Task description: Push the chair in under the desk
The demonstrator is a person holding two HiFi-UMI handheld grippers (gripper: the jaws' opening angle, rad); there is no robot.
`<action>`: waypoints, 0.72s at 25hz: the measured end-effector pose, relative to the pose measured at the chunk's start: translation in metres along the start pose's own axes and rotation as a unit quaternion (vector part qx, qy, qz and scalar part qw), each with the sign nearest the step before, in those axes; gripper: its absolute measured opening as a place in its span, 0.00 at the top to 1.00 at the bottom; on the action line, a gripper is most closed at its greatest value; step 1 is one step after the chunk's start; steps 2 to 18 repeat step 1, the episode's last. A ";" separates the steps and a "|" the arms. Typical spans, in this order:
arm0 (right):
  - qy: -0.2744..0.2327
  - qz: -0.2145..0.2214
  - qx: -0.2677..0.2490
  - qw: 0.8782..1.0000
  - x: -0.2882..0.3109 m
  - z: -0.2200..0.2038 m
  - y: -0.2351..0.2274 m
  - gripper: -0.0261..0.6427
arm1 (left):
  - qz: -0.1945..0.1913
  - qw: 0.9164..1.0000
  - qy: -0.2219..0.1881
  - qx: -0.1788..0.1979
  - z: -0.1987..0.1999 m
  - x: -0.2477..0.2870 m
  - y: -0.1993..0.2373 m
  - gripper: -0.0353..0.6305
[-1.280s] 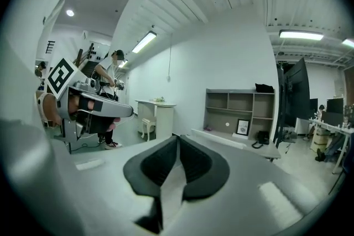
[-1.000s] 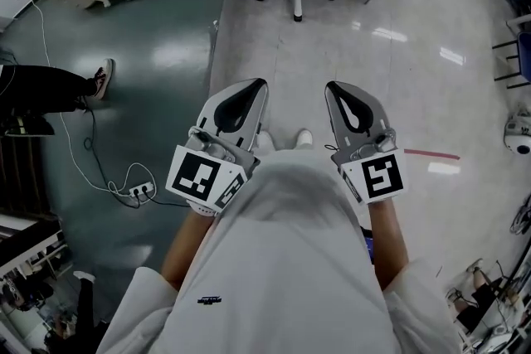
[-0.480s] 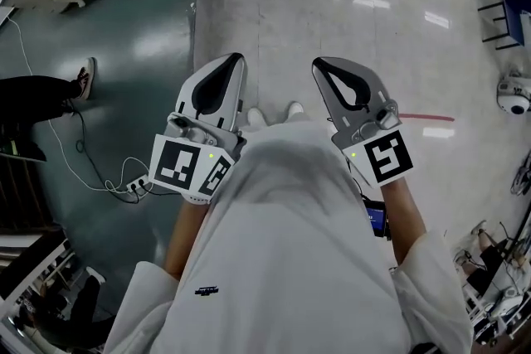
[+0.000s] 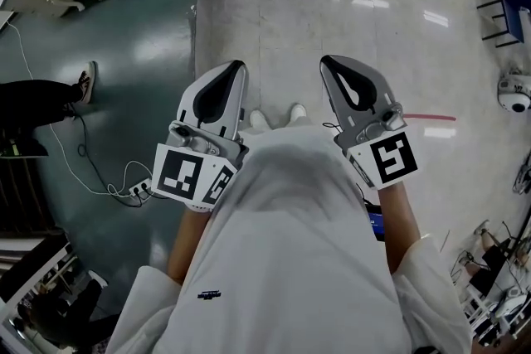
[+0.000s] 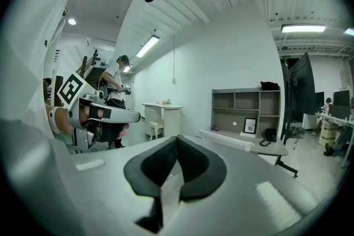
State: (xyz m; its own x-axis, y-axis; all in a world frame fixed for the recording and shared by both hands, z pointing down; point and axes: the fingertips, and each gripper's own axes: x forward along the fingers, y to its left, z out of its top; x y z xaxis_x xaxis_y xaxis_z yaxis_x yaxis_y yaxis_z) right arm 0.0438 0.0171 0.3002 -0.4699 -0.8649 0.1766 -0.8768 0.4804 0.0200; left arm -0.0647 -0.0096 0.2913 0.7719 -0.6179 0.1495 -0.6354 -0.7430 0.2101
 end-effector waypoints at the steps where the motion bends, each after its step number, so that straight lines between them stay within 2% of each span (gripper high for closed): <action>1: 0.002 -0.007 0.006 1.000 -0.001 -0.003 0.000 0.94 | -0.002 1.000 0.002 -0.001 -0.002 -0.001 -0.001 0.94; 18: 0.002 -0.007 0.006 1.000 -0.001 -0.003 0.000 0.94 | -0.002 1.000 0.002 -0.001 -0.002 -0.001 -0.001 0.94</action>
